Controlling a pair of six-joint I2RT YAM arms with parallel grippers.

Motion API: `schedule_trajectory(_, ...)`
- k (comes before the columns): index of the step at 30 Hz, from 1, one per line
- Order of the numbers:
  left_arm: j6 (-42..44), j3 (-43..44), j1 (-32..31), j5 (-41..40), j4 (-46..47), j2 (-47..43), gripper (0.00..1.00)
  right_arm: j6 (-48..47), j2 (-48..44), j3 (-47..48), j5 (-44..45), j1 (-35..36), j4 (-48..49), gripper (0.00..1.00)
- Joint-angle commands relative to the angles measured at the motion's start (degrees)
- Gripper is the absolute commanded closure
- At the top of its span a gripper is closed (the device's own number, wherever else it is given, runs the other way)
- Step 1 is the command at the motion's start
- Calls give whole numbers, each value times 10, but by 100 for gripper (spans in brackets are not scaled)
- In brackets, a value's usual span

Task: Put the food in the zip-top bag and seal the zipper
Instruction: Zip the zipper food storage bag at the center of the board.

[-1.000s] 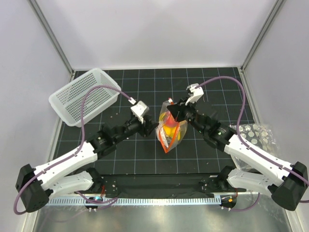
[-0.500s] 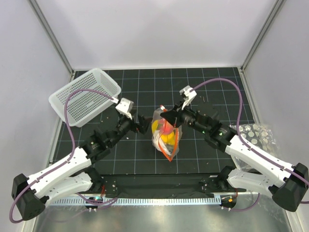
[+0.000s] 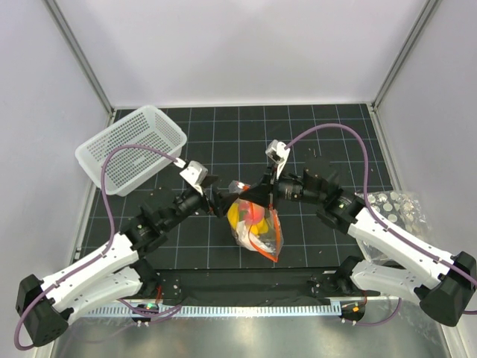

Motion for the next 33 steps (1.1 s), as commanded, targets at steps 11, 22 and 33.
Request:
schedule_trajectory(11,40,-5,1,183,83,-14,16,-4,-19,33,-155,3,50,98)
schedule_trajectory(22,35,8,1,279,91,3,34,-41,-39,29,-109,2,22,98)
schedule_trajectory(33,20,17,0,314,98,22,100,-55,-39,30,-108,3,9,92)
